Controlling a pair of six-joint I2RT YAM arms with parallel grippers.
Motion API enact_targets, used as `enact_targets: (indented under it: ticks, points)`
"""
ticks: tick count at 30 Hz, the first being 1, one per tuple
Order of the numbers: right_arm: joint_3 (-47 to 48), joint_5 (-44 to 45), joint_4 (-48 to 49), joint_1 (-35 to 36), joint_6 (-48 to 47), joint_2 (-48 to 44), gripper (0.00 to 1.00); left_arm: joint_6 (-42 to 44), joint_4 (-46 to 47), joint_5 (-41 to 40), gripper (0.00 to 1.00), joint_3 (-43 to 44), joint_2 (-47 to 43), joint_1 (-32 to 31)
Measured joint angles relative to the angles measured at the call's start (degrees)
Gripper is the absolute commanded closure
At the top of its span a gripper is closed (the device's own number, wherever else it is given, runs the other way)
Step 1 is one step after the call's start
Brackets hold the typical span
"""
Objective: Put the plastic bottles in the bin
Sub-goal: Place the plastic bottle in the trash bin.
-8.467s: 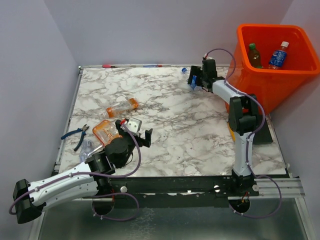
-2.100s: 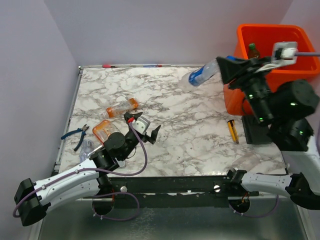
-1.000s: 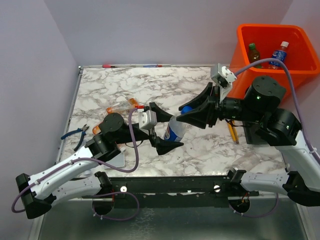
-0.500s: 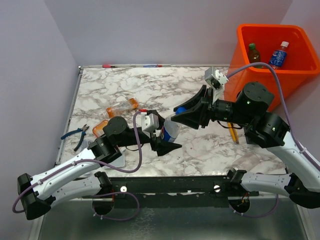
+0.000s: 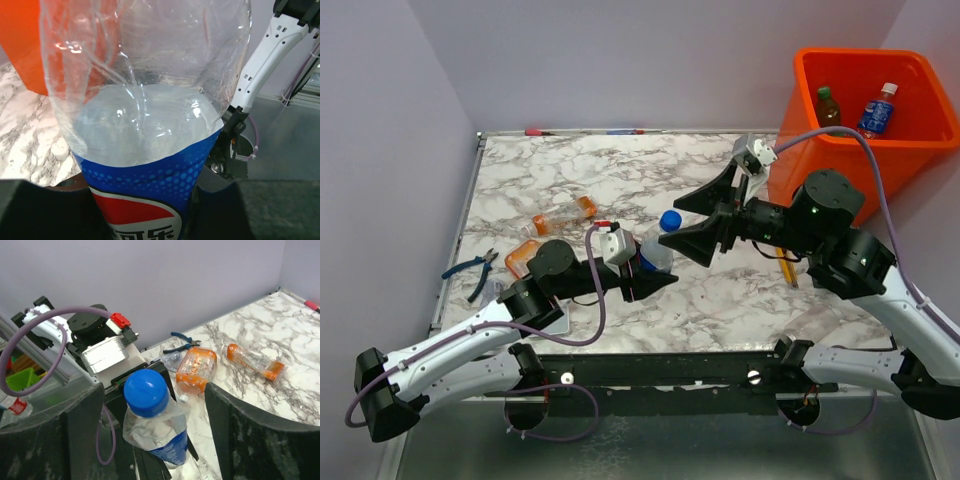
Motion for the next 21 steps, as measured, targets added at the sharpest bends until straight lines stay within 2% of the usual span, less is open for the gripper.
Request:
enact_targets:
  ticks: [9,15,18,21]
  points:
    - [-6.51,3.32,4.37,0.00,2.45,-4.20,0.09,-3.15,4.17,3.74,0.76,0.00,-0.09,0.02]
    - [-11.91,-2.67,12.28,0.00,6.29,-2.73,0.08,-5.88,5.86,6.82,0.76,0.00,1.01,0.02]
    - [-14.08,-5.38,15.72,0.00,7.76,-1.38,0.15,-7.58,6.86,8.35,0.76,0.00,1.66,0.02]
    - [-16.09,-7.43,19.12,0.24,9.38,-0.98,0.37,-9.44,7.41,9.25,0.76,0.00,2.03,0.11]
